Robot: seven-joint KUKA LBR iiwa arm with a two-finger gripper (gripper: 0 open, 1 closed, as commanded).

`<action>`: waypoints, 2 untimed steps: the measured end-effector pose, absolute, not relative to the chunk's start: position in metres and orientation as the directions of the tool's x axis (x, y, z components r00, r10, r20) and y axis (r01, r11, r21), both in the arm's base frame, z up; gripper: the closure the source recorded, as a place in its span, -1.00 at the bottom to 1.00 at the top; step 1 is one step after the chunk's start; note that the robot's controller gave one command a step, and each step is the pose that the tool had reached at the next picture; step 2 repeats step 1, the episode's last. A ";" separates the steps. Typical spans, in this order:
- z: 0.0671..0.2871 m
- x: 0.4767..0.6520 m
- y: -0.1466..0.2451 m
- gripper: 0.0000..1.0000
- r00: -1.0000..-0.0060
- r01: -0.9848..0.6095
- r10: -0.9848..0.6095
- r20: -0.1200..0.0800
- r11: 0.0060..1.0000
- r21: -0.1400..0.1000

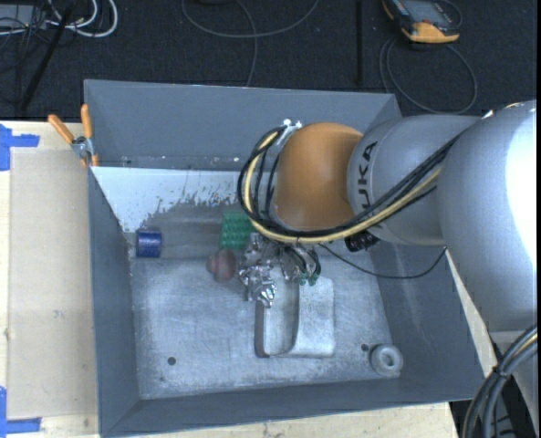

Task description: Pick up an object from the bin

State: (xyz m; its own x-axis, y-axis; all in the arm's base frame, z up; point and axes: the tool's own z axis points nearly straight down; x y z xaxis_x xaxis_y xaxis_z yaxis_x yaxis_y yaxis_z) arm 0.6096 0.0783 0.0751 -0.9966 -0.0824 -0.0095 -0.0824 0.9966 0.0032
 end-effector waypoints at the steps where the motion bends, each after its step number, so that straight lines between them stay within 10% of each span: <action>1: 0.287 0.599 0.027 1.00 -0.955 -0.297 -0.297 -0.011 0.955 -0.003; 2: 0.287 0.599 0.027 1.00 -0.955 -0.297 -0.297 -0.011 0.955 -0.003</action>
Offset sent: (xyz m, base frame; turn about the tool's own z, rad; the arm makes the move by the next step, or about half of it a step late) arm -0.0125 -0.0507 0.2070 -0.2216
